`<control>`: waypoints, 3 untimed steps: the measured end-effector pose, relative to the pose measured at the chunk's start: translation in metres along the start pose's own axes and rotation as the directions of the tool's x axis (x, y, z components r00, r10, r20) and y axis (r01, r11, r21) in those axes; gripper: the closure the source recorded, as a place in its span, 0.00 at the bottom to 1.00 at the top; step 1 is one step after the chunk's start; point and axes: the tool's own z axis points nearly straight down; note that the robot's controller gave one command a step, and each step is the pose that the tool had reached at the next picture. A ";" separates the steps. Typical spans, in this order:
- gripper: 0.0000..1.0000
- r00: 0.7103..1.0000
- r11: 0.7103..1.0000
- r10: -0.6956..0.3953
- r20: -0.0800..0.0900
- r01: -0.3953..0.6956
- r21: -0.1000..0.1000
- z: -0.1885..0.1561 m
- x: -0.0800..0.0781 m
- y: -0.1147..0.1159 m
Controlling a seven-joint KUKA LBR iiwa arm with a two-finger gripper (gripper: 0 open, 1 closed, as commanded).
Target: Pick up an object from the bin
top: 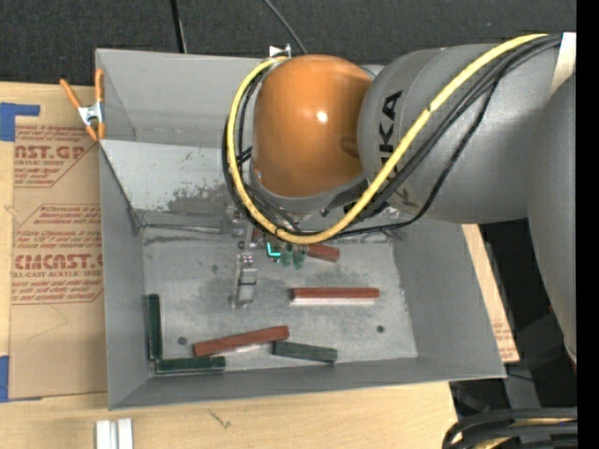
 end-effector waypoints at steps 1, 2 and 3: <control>0.00 1.000 1.000 0.002 0.007 -0.002 -0.001 -0.004 -0.002 -0.001; 0.00 1.000 1.000 0.013 0.012 -0.013 -0.003 0.051 0.026 -0.035; 0.00 0.992 0.992 0.128 0.000 -0.128 0.000 0.054 0.035 -0.095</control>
Offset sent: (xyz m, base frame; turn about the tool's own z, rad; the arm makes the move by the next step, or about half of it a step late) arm -0.0364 -0.0499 -0.0714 0.0203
